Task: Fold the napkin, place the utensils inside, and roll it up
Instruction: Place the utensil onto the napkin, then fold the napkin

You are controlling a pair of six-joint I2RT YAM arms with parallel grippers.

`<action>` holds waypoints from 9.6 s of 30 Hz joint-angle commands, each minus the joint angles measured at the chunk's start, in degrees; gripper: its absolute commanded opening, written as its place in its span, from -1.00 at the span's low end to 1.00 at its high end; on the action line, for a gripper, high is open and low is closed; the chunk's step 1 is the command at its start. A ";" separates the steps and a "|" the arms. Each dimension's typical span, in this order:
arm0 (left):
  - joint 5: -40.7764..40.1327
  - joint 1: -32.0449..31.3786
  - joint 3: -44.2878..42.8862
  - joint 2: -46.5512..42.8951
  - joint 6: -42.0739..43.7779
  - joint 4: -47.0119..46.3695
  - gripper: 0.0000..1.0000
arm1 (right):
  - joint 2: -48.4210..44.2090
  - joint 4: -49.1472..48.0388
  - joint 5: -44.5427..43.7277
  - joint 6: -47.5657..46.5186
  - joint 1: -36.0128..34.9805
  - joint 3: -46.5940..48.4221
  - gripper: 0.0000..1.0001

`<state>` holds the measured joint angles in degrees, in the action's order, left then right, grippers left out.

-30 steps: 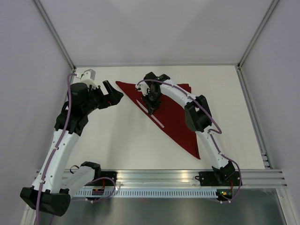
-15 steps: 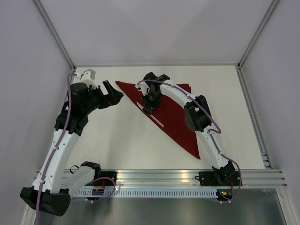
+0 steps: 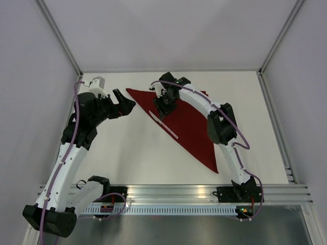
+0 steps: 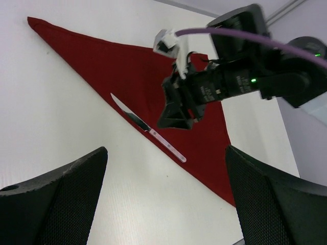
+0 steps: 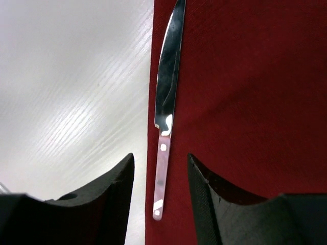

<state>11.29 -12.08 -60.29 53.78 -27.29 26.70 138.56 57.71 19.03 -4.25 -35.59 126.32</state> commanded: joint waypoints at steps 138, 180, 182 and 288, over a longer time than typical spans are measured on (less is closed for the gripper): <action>-11.56 -13.68 10.72 46.50 -9.54 -53.06 -0.95 | -42.06 -20.97 6.64 5.57 39.20 -39.93 -0.07; -7.69 2.93 3.96 47.03 -15.07 -47.18 0.17 | -41.09 -20.10 6.90 4.78 38.67 -39.93 -0.06; -7.77 5.04 2.38 48.17 -15.25 -46.13 0.17 | -41.09 -20.18 7.08 4.78 38.67 -39.84 -0.06; 25.72 -20.71 3.25 51.96 18.94 -39.80 -0.14 | -35.47 -17.99 0.22 0.91 26.01 -37.47 -0.12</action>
<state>38.37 -32.08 -55.40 108.03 -11.29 -13.28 102.30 39.44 20.58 -3.25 -8.99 86.50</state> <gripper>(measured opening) 0.423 0.442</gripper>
